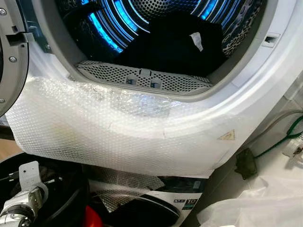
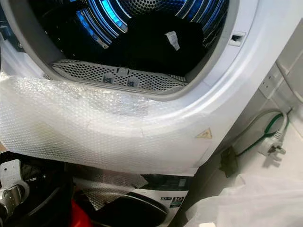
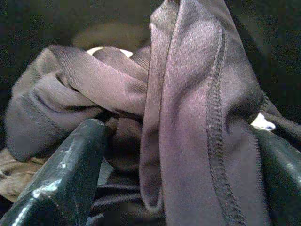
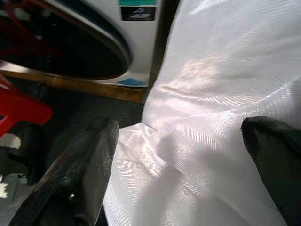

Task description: Clothes washing

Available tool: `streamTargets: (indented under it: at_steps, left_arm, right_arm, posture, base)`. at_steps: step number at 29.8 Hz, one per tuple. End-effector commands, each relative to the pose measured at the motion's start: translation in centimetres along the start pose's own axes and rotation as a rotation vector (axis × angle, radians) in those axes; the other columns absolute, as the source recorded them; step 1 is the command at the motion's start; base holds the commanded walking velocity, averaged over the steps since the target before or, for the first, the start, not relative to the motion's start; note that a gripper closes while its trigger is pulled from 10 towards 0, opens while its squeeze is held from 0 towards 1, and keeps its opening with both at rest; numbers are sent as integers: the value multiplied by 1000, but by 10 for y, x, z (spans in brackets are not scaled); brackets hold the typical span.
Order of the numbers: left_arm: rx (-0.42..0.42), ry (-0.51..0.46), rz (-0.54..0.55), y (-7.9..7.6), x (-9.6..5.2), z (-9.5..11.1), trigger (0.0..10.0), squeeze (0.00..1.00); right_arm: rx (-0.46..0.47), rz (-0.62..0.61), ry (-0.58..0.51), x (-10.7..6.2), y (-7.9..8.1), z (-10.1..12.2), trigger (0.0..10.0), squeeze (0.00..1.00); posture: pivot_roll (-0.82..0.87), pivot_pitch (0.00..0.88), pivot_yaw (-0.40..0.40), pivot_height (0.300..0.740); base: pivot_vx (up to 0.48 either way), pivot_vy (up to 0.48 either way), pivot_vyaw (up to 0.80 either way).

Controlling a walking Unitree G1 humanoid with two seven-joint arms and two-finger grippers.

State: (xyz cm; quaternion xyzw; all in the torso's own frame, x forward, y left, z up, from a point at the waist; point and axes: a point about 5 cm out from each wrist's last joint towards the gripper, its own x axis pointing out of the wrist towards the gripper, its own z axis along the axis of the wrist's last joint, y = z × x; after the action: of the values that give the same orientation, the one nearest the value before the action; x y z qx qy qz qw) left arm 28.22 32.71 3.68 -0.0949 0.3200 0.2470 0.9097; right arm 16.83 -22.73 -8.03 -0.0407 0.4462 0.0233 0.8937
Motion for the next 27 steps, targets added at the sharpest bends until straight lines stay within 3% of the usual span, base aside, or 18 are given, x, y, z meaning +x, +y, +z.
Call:
streamTargets:
  at_steps: [1,8,18,19,20,21,27]
  left_arm:
    - [-31,5,-19,-12,1,-1,10000,0]
    - [-81,-1,-41,-30,1,1,10000,0]
    - [-111,-22,-40,-40,1,10,10000,0]
    - [-105,-20,-37,-41,1,10,5490,0]
    - [-101,-20,-36,-41,1,10,2039,0]
    - [-97,-18,-39,-42,1,10,0,0]
    - [-87,-8,-59,-48,1,8,0,0]
  right_arm:
    - [11,-37,-26,-3,-13,1,10000,0]
    - [10,-71,-33,-9,-26,-3,10000,0]
    - [28,-79,-42,-12,-28,-9,10000,0]
    - [39,-86,-44,-12,-29,-10,10000,0]
    - [40,-87,-43,-13,-29,-11,10000,0]
    - [43,-88,-42,-13,-29,-12,10000,0]
    - [53,-93,-38,-14,-30,-14,10000,0]
  posture:
    - [-106,0,-143,740]
    - [-148,0,-157,740]
    - [-194,0,-143,740]
    - [-198,0,-141,740]
    - [-204,0,-139,740]
    - [-211,0,-136,740]
    - [-215,0,-133,740]
  base:
    - [0,0,0]
    - [0,0,0]
    - [0,0,0]
    - [0,0,0]
    - [0,0,0]
    - [0,0,0]
    - [0,0,0]
